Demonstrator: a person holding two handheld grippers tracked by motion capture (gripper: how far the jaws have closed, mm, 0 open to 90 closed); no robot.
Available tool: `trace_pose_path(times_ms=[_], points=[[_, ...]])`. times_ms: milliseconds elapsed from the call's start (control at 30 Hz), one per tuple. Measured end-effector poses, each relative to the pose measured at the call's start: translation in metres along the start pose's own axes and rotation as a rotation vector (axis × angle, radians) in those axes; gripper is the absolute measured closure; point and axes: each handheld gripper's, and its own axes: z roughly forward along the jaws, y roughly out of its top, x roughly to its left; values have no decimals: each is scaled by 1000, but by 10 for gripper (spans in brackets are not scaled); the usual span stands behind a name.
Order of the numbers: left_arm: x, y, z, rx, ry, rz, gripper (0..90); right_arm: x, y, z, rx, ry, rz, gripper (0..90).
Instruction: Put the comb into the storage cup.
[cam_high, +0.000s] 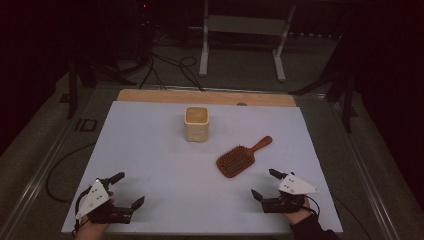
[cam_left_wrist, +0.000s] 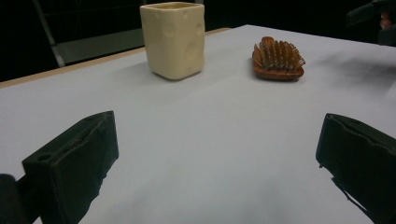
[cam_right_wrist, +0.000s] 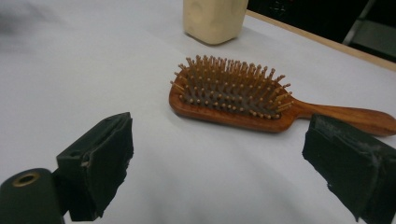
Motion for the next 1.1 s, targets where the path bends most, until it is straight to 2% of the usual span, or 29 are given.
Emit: trace_pose_path(times_ms=[133, 333, 600, 800, 1000, 1100], points=[[-1, 1, 0, 2, 1, 5, 0, 3, -3, 2, 10, 1, -21, 84], [-2, 1, 1, 9, -4, 7, 0, 3, -2, 1, 5, 6, -7, 85], [-3, 1, 2, 18, 1, 19, 0, 5, 3, 0, 11, 42, -3, 85], [-3, 2, 3, 12, -1, 19, 0, 10, 7, -1, 39, 67, -11, 85], [-3, 2, 1, 4, -6, 14, 0, 14, 16, -5, 15, 86, 4, 85], [-3, 2, 1, 3, -4, 15, 0, 16, 19, -6, 13, 89, -10, 85]])
